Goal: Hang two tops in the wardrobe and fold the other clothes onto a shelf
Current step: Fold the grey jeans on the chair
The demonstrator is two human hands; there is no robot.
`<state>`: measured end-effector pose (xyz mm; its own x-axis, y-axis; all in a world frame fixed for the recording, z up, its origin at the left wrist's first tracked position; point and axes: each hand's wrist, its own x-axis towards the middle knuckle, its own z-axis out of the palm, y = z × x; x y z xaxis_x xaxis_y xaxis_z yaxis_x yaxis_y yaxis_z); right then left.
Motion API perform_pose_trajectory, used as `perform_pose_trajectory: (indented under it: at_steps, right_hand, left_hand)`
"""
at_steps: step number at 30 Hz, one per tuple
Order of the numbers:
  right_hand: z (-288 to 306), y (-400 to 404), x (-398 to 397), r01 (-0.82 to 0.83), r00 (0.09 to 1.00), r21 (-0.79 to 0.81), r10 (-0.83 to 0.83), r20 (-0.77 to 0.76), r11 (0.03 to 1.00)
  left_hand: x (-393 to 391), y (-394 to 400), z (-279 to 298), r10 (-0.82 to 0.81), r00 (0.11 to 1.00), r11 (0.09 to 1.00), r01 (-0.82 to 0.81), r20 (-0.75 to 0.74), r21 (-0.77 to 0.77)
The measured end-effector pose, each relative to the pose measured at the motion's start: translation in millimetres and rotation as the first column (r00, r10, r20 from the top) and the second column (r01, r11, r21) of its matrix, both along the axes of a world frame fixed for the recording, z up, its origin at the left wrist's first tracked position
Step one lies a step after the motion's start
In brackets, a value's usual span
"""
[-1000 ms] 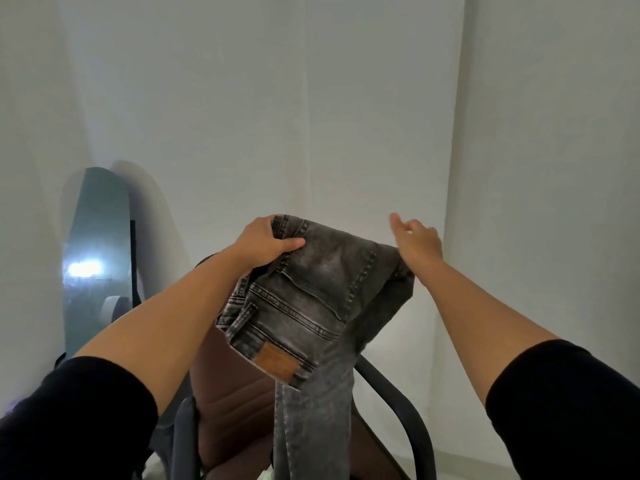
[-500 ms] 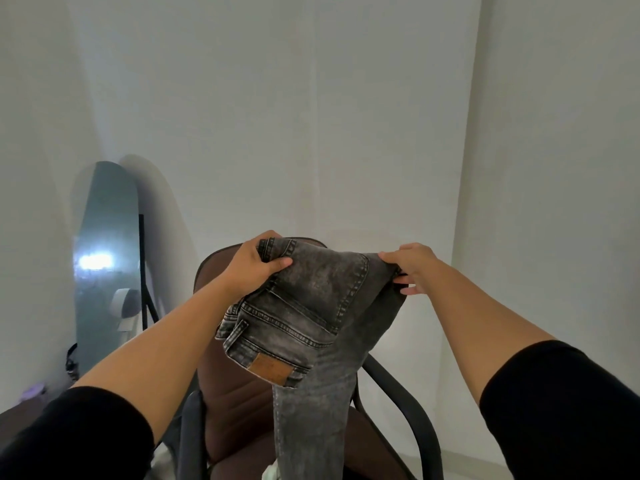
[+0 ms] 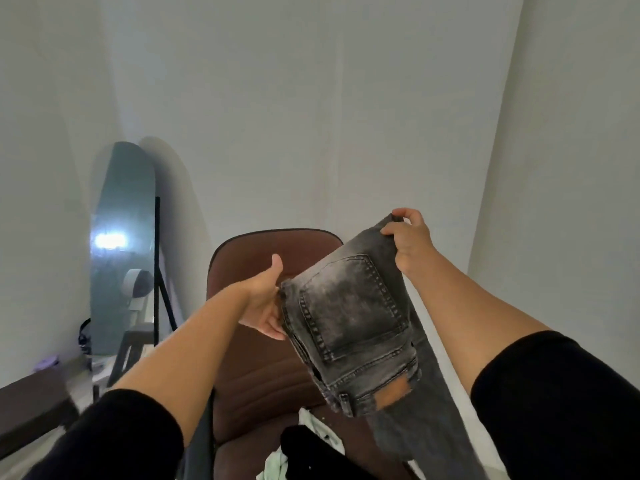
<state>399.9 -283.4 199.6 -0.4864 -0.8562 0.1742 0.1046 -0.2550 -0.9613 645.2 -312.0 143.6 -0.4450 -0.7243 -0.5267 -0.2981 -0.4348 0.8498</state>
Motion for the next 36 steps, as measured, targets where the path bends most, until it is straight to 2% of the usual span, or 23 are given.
perform_pose_trajectory:
  at_steps: [3, 5, 7, 10, 14, 17, 20, 23, 26, 29, 31, 33, 36]
  right_hand:
    - [-2, 1, -4, -0.029, 1.000, -0.004, 0.029, 0.001, 1.000]
    - [0, 5, -11, -0.052, 0.998, -0.011, 0.053, 0.024, 0.999]
    - [3, 11, -17, -0.047, 0.998, -0.012, 0.047, 0.031, 0.999]
    - [5, 20, -28, -0.038, 0.999, 0.005, 0.038, 0.024, 0.999]
    - [5, 28, -49, -0.079, 0.995, 0.036, 0.081, -0.052, 0.996]
    - [9, 36, -61, -0.164, 0.971, 0.178, 0.191, -0.143, 0.970]
    - [9, 44, -66, -0.198, 0.940, 0.378, 0.284, -0.189, 0.905]
    - [5, 47, -68, -0.218, 0.909, 0.553, 0.374, -0.186, 0.804]
    - [-1, 47, -63, -0.121, 0.846, 0.737, 0.457, -0.273, 0.664]
    - [-4, 51, -48, -0.108, 0.828, 0.824, 0.509, -0.235, 0.556]
    - [-3, 54, -37, -0.119, 0.800, 0.814, 0.541, -0.261, 0.569]
    - [-2, 50, -35, -0.127, 0.779, 0.733, 0.525, -0.344, 0.669]
    - [-6, 43, -35, -0.143, 0.831, 0.547, 0.400, -0.387, 0.825]
  left_hand:
    - [-21, -3, -21, 0.222, 0.963, 0.973, -0.229, -0.153, -0.026]
    - [-32, -6, -28, 0.297, 0.922, 0.950, -0.312, -0.249, -0.023]
    - [-41, -8, -27, 0.304, 0.894, 0.944, -0.330, -0.329, -0.023]
    - [-55, -10, -19, 0.307, 0.897, 0.924, -0.361, -0.319, -0.126]
    - [-64, -23, -12, 0.401, 0.840, 0.800, -0.516, -0.365, -0.308]
    - [-69, -29, -7, 0.376, 0.803, 0.730, -0.564, -0.463, -0.385]
    - [-74, -26, 1, 0.283, 0.806, 0.700, -0.544, -0.519, -0.463]
    - [-73, -24, 6, 0.217, 0.840, 0.645, -0.505, -0.496, -0.573]
    - [-66, -22, 10, 0.184, 0.871, 0.589, -0.469, -0.456, -0.658]
    - [-59, -20, 14, 0.158, 0.875, 0.557, -0.462, -0.457, -0.691]
    - [-53, -17, 20, 0.142, 0.891, 0.569, -0.430, -0.431, -0.700]
    - [-45, -15, 28, 0.134, 0.927, 0.621, -0.354, -0.350, -0.699]
    - [-27, -14, 41, 0.085, 0.985, 0.756, -0.162, -0.151, -0.635]
